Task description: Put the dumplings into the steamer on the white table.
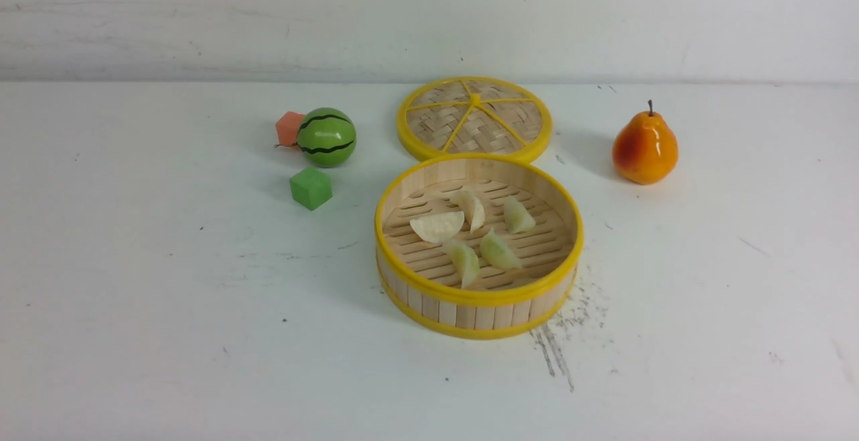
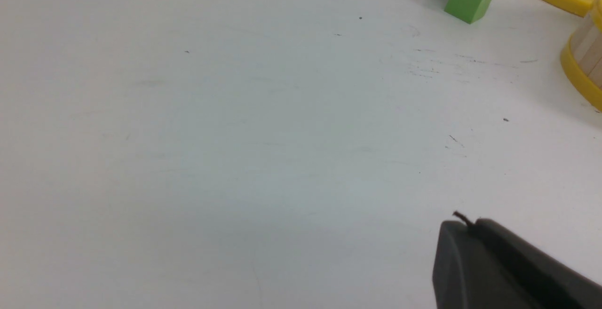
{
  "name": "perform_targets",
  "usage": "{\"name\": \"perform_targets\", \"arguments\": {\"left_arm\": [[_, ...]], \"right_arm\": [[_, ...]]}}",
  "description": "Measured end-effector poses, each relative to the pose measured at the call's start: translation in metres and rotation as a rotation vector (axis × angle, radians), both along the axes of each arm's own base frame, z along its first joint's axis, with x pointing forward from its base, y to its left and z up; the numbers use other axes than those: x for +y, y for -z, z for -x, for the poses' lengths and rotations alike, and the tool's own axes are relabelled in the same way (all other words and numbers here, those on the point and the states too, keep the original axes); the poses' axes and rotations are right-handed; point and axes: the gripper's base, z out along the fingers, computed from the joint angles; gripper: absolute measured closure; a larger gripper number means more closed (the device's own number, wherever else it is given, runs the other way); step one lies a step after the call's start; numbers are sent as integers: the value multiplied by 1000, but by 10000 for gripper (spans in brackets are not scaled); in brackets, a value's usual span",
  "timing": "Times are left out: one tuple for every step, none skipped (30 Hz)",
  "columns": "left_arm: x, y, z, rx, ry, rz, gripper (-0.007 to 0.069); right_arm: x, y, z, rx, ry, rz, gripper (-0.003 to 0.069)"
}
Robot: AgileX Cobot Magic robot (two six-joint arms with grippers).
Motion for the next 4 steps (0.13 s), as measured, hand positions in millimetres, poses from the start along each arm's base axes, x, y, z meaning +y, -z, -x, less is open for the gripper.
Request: {"name": "perform_targets", "arguments": {"left_arm": [[0, 0, 0, 0, 0, 0, 620], [0, 0, 0, 0, 0, 0, 620], [0, 0, 0, 0, 0, 0, 619], [0, 0, 0, 0, 0, 0, 617]], "right_arm": [[0, 0, 0, 0, 0, 0, 544], [0, 0, 0, 0, 0, 0, 544], [0, 0, 0, 0, 0, 0, 542], [0, 0, 0, 0, 0, 0, 540]]}}
